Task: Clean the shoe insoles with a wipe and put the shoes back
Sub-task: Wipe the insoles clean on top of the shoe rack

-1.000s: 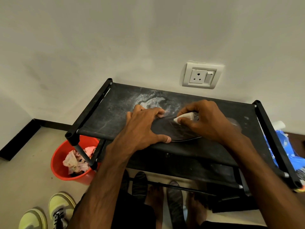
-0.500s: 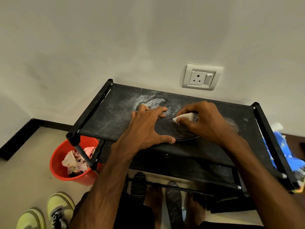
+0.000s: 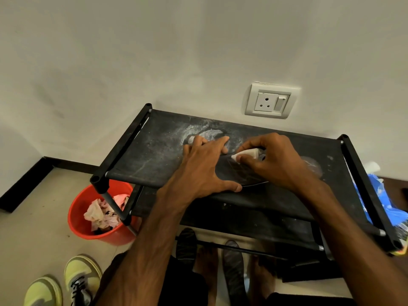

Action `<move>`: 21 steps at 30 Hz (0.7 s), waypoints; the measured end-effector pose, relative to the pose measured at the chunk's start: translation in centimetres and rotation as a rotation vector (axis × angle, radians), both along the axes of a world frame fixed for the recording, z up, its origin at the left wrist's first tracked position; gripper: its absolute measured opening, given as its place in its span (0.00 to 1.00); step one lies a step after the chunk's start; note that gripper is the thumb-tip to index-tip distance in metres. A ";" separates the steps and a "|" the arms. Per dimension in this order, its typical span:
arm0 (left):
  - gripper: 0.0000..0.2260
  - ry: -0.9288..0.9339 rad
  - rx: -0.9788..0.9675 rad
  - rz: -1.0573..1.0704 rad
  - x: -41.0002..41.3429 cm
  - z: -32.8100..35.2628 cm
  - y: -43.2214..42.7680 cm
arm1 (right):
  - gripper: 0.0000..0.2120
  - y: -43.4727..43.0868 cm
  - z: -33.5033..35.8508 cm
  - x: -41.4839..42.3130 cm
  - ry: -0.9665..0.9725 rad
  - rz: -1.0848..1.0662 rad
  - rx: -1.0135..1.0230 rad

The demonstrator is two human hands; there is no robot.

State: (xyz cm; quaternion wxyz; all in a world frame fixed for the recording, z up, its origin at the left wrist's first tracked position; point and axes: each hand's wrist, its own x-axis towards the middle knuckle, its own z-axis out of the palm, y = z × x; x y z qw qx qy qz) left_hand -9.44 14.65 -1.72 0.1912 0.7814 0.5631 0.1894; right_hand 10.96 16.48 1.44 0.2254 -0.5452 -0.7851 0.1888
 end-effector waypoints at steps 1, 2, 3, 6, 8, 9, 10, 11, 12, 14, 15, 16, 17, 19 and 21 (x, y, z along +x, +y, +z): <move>0.52 -0.002 -0.008 0.001 0.1 -0.1 0.1 | 0.06 0.0 0.0 0.0 -0.001 0.004 0.002; 0.52 -0.005 -0.020 0.002 0.1 -0.1 0.1 | 0.07 0.0 0.0 0.0 -0.002 0.006 0.004; 0.52 -0.010 -0.035 0.002 0.0 -0.1 0.2 | 0.07 0.0 -0.1 0.0 -0.002 0.004 0.008; 0.52 -0.019 -0.065 -0.005 -0.2 -0.1 0.4 | 0.07 0.0 -0.1 0.1 0.003 -0.002 0.006; 0.51 -0.015 -0.068 -0.017 -0.4 0.1 0.4 | 0.07 0.0 0.0 0.2 0.003 0.004 0.003; 0.50 -0.016 -0.069 -0.025 -0.5 0.1 0.4 | 0.07 0.0 0.0 0.2 0.003 0.009 0.004; 0.49 -0.020 -0.075 -0.034 -0.7 0.3 0.4 | 0.07 0.0 0.0 0.1 0.002 0.013 0.004; 0.48 -0.026 -0.085 -0.045 -0.9 0.4 0.3 | 0.07 0.0 0.0 0.1 0.003 0.018 0.003; 0.46 -0.033 -0.095 -0.057 -1.2 0.5 0.2 | 0.07 0.0 0.0 0.1 0.003 0.021 0.002; 0.43 -0.049 -0.122 -0.075 -1.8 0.9 -0.1 | 0.06 -0.1 -0.1 0.0 0.012 0.024 -0.006; 0.42 -0.059 -0.141 -0.076 -2.1 1.0 -0.3 | 0.05 -0.1 -0.1 0.0 0.019 0.027 -0.011; 0.41 -0.074 -0.158 -0.070 -2.4 1.2 -0.5 | 0.05 -0.2 -0.1 0.0 0.024 0.032 -0.012; 0.40 -0.095 -0.162 -0.059 -2.6 1.3 -0.7 | 0.04 -0.2 -0.1 -0.1 0.027 0.037 -0.011; 0.37 -0.119 -0.117 -0.038 -3.0 1.6 -0.9 | 0.04 -0.3 -0.2 -0.3 0.023 0.048 -0.011; 0.34 -0.082 -0.071 -0.013 -3.3 1.9 -0.9 | 0.05 -0.3 -0.3 -0.7 0.018 0.064 -0.015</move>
